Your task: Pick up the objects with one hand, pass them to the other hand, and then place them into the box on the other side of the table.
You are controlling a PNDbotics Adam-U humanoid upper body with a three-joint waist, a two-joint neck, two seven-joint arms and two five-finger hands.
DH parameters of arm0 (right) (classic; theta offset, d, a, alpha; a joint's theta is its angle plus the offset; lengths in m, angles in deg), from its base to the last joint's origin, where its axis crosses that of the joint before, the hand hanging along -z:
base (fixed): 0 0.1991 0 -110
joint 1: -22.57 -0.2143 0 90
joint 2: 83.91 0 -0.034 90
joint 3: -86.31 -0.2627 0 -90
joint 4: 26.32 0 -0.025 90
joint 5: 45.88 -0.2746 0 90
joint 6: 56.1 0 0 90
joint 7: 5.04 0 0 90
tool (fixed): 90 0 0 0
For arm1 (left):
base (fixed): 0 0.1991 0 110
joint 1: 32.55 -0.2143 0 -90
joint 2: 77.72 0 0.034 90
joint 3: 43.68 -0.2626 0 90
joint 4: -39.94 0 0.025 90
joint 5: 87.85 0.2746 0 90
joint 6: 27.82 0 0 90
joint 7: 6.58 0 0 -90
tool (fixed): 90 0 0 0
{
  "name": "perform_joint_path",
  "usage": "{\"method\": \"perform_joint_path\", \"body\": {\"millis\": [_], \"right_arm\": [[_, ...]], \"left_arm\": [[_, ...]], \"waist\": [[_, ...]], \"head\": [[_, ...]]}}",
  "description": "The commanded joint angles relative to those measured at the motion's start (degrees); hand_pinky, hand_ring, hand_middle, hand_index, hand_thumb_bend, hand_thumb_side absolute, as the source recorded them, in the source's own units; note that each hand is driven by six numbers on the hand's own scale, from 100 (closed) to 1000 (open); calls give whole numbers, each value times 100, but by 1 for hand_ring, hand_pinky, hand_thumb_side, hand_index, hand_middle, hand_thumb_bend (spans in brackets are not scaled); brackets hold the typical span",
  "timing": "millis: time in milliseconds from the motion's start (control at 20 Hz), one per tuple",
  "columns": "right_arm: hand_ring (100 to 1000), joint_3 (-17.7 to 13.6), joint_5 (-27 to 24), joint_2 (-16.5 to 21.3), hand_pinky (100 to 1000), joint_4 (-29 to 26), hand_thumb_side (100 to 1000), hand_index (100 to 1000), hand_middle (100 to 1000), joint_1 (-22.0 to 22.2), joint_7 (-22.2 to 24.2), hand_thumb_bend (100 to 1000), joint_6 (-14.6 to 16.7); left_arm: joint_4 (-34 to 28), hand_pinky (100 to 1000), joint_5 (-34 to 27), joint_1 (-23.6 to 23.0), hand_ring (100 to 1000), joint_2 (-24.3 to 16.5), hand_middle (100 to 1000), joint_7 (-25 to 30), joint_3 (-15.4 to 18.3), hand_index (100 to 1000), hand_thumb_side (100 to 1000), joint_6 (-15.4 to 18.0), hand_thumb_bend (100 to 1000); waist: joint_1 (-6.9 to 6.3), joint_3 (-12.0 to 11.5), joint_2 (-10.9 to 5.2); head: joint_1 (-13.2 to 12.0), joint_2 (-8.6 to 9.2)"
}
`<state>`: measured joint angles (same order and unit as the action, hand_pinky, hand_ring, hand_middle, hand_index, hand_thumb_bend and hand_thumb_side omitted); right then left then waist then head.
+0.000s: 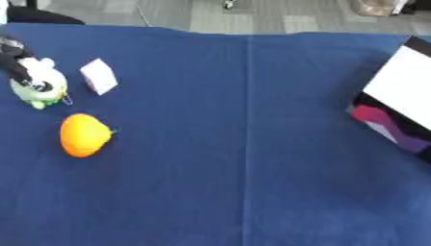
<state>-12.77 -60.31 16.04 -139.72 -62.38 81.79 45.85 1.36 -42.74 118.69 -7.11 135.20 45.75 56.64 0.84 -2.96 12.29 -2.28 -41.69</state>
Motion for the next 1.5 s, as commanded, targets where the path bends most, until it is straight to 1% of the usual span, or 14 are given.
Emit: {"method": "perform_joint_path", "body": {"millis": [50,300,550,600,650,800,1000,1150,1300,1500], "right_arm": [[1000,-59,-25,123,1000,-120,583,1000,1000,-17,6,100,37],[1000,-65,-23,119,1000,-120,582,1000,1000,-15,5,100,49],[1000,-66,-53,167,1000,-120,575,1000,1000,-49,8,100,91],[1000,-65,-66,198,1000,-120,571,1000,1000,-63,10,100,115],[1000,-66,-82,237,1000,-120,569,1000,1000,-79,12,100,145],[1000,-69,-142,423,1000,-120,554,1000,1000,-153,8,100,254],[1000,-38,-199,881,1000,-120,532,1000,1000,-318,1,100,365],[1000,44,-210,1311,1000,-120,517,1000,1000,-541,5,100,270],[1000,154,-243,1683,1000,-120,505,1000,1000,-804,54,100,46],[1000,312,-407,1952,1000,-120,494,1000,1000,-1198,136,100,-310]], "left_arm": [[-438,831,-506,41,782,-311,627,-89,-26,533,185,-100,221],[-992,820,-1031,-97,782,-395,610,-469,-48,519,184,-228,174],[-1713,808,-1683,-407,778,-456,599,-1187,-195,523,194,-356,141],[-1883,800,-1860,-484,775,-443,591,-1367,-228,523,213,-381,111],[-2044,798,-2062,-568,773,-427,589,-1557,-262,523,218,-413,101],[-2486,788,-2597,-802,763,-345,579,-2135,-385,524,228,-523,100],[-3045,780,-3022,-1069,758,-195,573,-2765,-528,525,238,-579,100],[-3383,775,-3208,-1258,751,-68,571,-3143,-614,524,229,-558,100],[-3645,774,-3207,-1390,750,60,570,-3420,-706,524,222,-532,100],[-3924,772,-3154,-1494,750,250,570,-3695,-799,524,209,-480,100]], "waist": [[-22,-6,-83],[-13,-11,-74],[-2,-11,-73],[3,-8,-77],[8,-6,-82],[25,7,-104],[44,34,-151],[52,55,-189],[65,73,-222],[74,75,-259]], "head": [[23,22],[67,56],[164,75],[184,76],[204,77],[295,59],[429,2],[519,-43],[632,-96],[744,-149]]}}
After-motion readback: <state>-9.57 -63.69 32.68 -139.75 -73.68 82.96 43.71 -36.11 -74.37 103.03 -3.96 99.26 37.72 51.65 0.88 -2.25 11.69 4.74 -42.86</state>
